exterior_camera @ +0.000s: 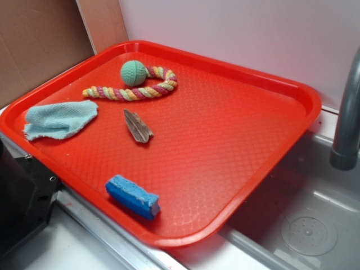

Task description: Grab the wood chip.

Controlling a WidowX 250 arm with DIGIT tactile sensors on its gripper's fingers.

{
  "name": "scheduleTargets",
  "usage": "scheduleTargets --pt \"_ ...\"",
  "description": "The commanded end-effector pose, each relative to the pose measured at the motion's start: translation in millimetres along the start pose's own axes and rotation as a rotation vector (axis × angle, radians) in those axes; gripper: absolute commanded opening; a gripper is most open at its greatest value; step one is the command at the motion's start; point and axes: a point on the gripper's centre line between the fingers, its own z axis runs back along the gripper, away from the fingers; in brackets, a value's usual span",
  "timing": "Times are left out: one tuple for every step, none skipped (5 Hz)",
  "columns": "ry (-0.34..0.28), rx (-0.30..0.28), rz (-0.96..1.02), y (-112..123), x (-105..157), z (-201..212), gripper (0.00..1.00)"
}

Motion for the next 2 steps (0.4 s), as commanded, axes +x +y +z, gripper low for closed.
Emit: scheduleTargets --pt "0.000 0.000 0.000 0 0 0 1.00" --pt "0.044 0.021 0.116 -4 12 -6 1.00"
